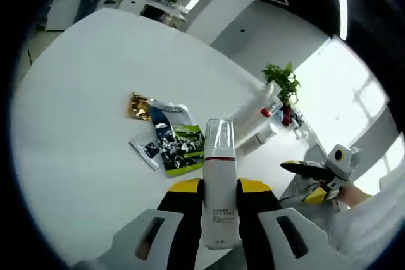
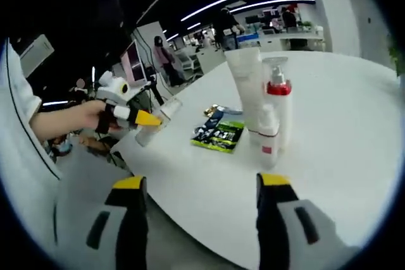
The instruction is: Arrange the skincare products in the storage area until every visible bottle or jar stands upright without overlapping.
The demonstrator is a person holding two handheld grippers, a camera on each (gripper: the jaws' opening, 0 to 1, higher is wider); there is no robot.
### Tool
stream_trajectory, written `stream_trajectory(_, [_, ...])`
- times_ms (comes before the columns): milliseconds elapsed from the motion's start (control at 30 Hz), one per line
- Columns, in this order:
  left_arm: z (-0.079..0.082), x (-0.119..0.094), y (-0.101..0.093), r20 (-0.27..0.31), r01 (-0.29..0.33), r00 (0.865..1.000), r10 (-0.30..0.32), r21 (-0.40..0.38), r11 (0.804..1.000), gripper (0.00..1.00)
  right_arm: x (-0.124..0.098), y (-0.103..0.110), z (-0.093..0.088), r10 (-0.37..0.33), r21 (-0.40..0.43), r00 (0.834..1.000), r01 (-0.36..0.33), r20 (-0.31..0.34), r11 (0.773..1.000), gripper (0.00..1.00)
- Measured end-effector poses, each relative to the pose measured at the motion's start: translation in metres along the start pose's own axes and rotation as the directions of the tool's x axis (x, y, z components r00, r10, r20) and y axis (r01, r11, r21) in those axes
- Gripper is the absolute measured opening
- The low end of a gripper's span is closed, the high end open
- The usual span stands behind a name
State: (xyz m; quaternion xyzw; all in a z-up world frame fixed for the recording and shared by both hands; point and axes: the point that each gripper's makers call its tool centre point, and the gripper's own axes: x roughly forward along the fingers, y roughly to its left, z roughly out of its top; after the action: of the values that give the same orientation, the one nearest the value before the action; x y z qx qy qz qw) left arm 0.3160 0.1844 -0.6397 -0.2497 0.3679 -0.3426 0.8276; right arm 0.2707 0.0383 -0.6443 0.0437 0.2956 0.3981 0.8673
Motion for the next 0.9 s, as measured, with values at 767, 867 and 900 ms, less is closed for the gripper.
stream_trajectory(767, [-0.007, -0.01, -0.129, 0.052, 0.461, 0.885, -0.463, 0.039, 0.886, 0.18, -0.015, 0.075, 0.09, 0.35, 0.115, 0.884, -0.4, 0.309, 0.909, 0.51])
stream_trajectory(867, [-0.01, -0.011, -0.143, 0.041, 0.509, 0.859, -0.511, 0.05, 0.859, 0.18, -0.016, 0.079, 0.094, 0.375, 0.134, 0.864, -0.438, 0.337, 0.889, 0.49])
stream_trajectory(900, [-0.01, -0.012, -0.147, 0.037, 0.522, 0.851, -0.524, 0.053, 0.851, 0.18, -0.017, 0.081, 0.097, 0.381, 0.145, 0.854, -0.453, 0.355, 0.88, 0.47])
